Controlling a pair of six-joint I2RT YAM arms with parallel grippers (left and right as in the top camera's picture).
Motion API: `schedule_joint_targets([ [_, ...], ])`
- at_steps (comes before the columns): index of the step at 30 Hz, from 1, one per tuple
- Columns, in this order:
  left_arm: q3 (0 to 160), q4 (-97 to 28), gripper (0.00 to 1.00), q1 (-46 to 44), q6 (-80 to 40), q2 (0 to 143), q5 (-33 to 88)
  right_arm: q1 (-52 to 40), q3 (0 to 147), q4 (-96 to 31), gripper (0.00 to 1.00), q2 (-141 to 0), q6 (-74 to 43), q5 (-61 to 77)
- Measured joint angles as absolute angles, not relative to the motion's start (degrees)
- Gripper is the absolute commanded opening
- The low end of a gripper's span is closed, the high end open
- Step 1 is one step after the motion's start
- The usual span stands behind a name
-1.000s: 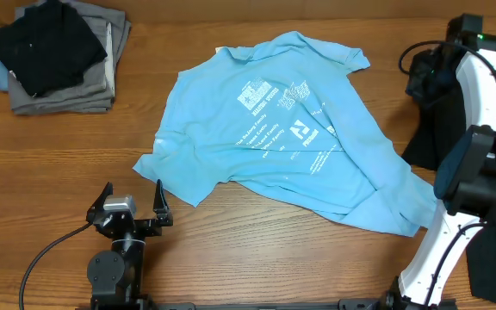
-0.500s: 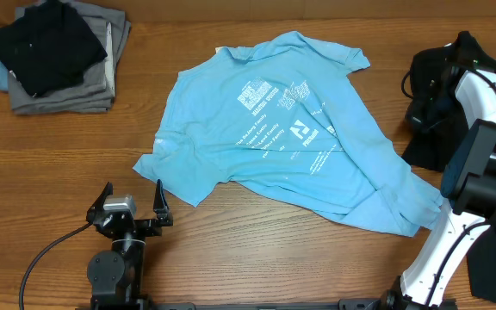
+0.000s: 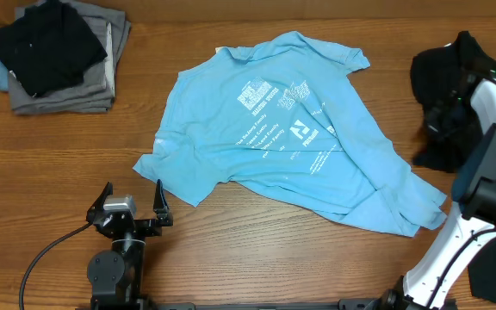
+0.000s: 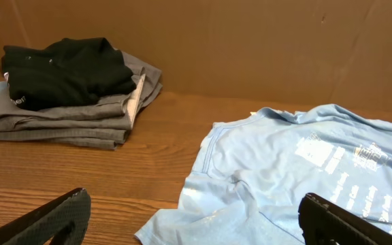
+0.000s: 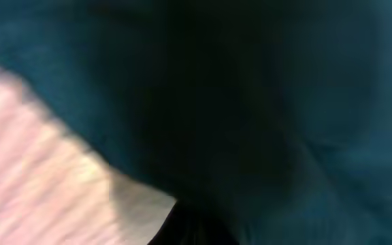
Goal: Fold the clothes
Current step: 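Move the right gripper down to the T-shirt's lower right corner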
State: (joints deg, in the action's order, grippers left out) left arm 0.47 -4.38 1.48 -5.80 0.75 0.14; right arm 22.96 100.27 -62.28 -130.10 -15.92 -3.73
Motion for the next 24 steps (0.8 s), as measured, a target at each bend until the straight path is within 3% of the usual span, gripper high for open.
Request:
schedule_joint_targets([
  [10, 0.5, -4.4, 1.00, 1.5, -5.8, 0.8, 0.1, 30.8, 102.3, -69.3, 0.04, -130.1, -22.7, -15.4],
  [13, 0.5, -4.4, 1.00, 1.5, -5.8, 0.8, 0.1, 31.0, 106.4, -74.3, 0.11, -129.2, -26.7, -16.2],
  [16, 0.5, -4.4, 1.00, 1.5, -5.8, 0.8, 0.1, 30.2, 108.9, -76.3, 0.24, -124.6, -29.5, -16.1],
  [17, 0.5, -4.4, 1.00, 1.5, -5.8, 0.8, 0.1, 29.6, 109.1, -76.4, 0.37, -122.3, -30.0, -15.6],
  [19, 0.5, -4.4, 1.00, 1.5, -5.8, 0.8, 0.1, 27.7, 109.9, -76.6, 0.86, -116.4, -30.2, -13.2],
  [20, 0.5, -4.4, 1.00, 1.5, -5.8, 0.8, 0.1, 26.3, 110.2, -76.5, 1.00, -113.2, -30.0, -11.5],
  [24, 0.5, -4.4, 1.00, 1.5, -5.8, 0.8, 0.1, 19.1, 112.0, -77.1, 1.00, -101.9, -29.0, -6.2],
])
